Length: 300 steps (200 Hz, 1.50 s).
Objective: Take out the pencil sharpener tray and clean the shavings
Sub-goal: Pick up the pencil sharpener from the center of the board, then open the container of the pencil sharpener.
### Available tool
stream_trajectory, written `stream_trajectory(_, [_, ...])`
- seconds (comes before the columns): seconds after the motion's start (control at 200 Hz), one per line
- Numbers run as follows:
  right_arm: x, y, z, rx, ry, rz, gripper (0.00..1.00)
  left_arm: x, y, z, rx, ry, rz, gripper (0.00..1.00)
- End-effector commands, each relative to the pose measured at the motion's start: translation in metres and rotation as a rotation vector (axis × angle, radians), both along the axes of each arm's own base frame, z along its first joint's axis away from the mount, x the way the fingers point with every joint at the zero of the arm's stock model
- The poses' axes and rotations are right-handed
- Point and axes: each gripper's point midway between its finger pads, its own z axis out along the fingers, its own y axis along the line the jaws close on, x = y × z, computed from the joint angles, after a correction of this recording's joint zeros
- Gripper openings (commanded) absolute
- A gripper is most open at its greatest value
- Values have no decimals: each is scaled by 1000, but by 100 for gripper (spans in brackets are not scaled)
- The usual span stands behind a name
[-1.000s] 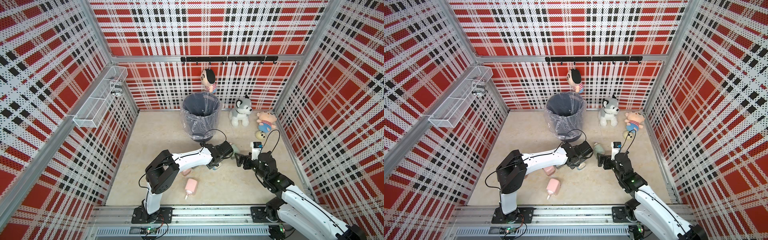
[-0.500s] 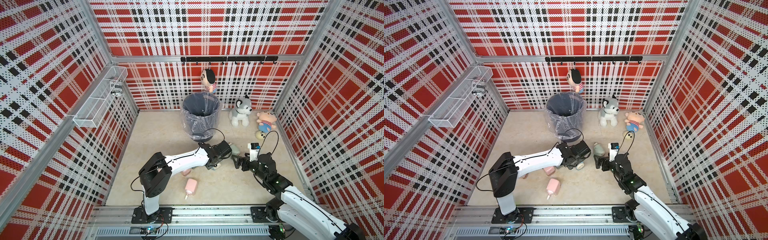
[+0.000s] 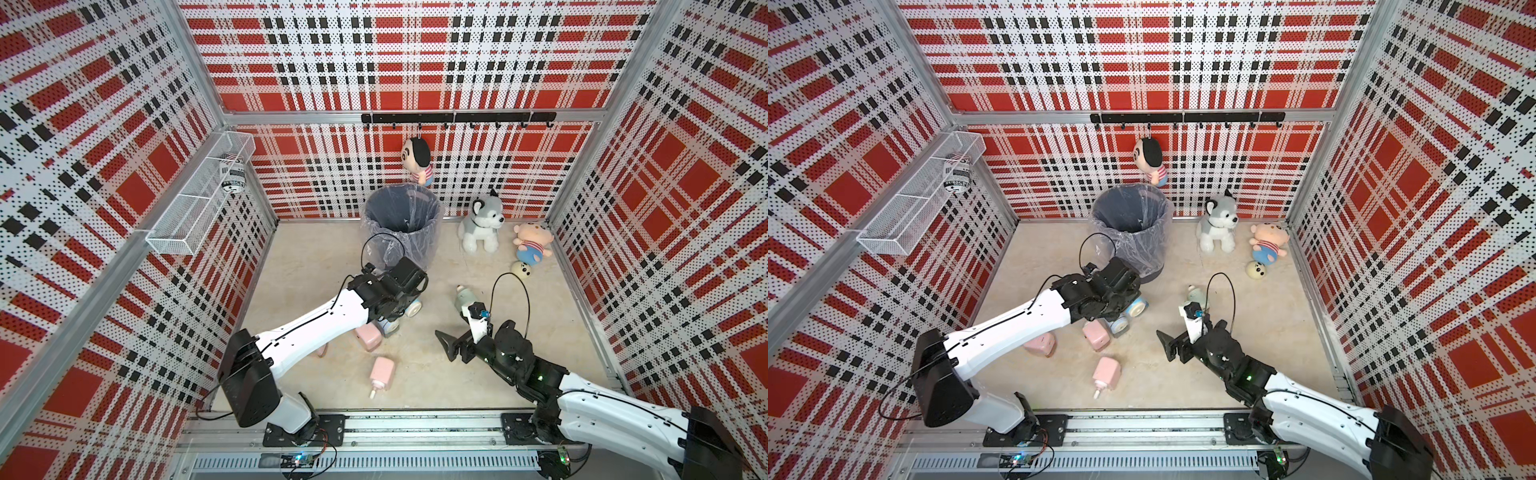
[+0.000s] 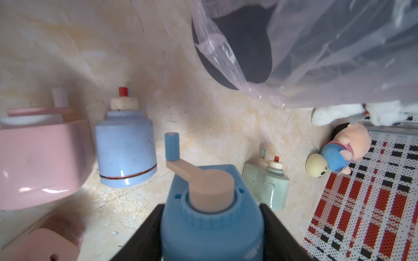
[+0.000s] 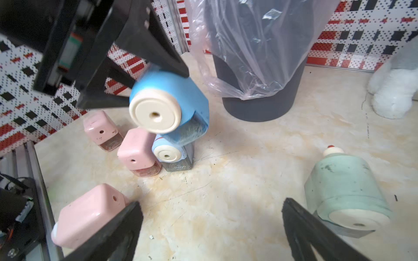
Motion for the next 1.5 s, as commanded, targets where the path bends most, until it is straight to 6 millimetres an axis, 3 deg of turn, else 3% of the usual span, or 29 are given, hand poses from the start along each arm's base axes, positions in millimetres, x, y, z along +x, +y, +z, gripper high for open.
stream_trajectory(0.0, [8, 10, 11, -61, -90, -30, 100, -3, 14, 6, -1, 5, -20, 20])
stream_trajectory(0.165, [9, 42, 1, -152, -74, 28, 100, -3, 21, 8, -19, 26, -26, 20])
stream_trajectory(0.476, [8, 84, 0, -248, -163, 75, 100, -7, 26, -10, -50, 148, -77, 17])
stream_trajectory(0.671, [10, 94, -1, -262, -193, 103, 100, -9, 23, -13, -64, 174, -83, 17])
stream_trajectory(0.872, [13, 101, -3, -282, -226, 115, 86, -12, 19, -19, -72, 203, -96, 17])
stream_trajectory(1.152, [26, 105, -3, -269, -261, 71, 85, -13, 16, -19, -80, 208, -99, 17])
stream_trajectory(1.303, [32, 106, -6, -256, -257, 58, 69, -14, 17, -19, -80, 208, -97, 17])
stream_trajectory(1.498, [36, 107, -12, -276, -263, 42, 69, -14, 17, -17, -83, 206, -95, 17])
